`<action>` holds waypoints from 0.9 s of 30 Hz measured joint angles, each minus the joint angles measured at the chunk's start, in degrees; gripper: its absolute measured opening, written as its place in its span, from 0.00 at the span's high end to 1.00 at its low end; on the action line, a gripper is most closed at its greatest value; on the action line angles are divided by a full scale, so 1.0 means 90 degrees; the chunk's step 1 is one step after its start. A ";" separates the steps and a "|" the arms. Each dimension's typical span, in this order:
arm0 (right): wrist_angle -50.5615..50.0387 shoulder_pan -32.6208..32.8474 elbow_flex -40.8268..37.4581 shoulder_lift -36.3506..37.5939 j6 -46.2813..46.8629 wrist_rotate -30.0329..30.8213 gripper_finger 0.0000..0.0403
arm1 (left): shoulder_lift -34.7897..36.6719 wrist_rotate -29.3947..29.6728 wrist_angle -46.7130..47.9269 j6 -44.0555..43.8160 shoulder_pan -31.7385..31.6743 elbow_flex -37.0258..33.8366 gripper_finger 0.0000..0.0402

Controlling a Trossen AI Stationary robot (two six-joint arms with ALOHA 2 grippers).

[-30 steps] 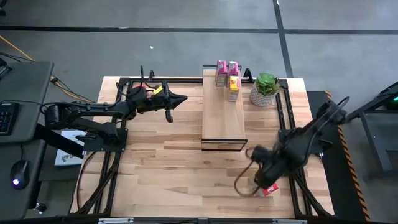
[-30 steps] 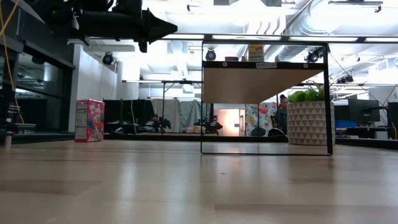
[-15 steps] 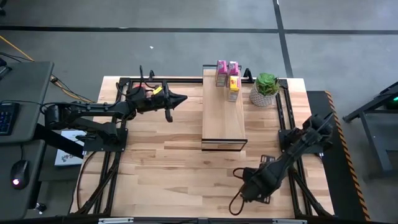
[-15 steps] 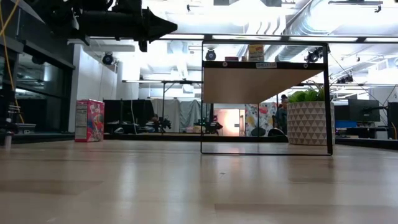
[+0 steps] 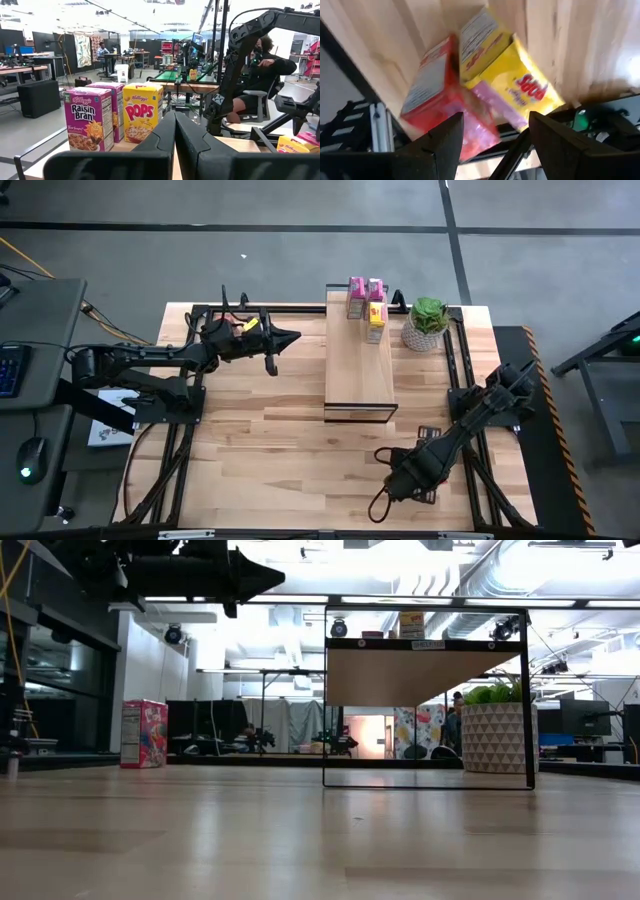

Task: Stack cereal on shelf
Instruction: Put the yellow cereal box on the shelf aligned with the yellow cereal box

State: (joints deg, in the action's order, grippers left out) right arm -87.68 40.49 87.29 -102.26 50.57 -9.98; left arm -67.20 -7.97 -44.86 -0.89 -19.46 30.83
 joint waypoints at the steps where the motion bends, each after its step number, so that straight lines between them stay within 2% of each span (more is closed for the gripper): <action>1: -0.0015 0.0000 0.0000 0.0000 -0.0006 -0.0034 0.46 | 0.0000 0.0000 0.0000 0.0000 0.0000 0.0000 1.00; 11: -0.0170 0.0000 0.0000 0.0000 0.0000 0.0280 0.46 | 0.0000 0.0000 0.0002 -0.0039 0.0000 0.0000 1.00; 17: -0.0170 0.0000 0.0000 0.0001 0.0485 0.0710 0.46 | 0.0000 0.0000 0.0032 -0.0041 0.0000 0.0000 1.00; 27: -0.0147 0.0000 0.0000 0.0002 -0.0152 0.0533 0.46 | 0.0000 0.0000 0.0034 -0.0041 0.0000 0.0000 1.00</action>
State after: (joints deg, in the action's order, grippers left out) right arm -89.00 40.49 87.29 -102.24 49.20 -5.19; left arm -67.20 -7.97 -44.56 -1.26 -19.46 30.83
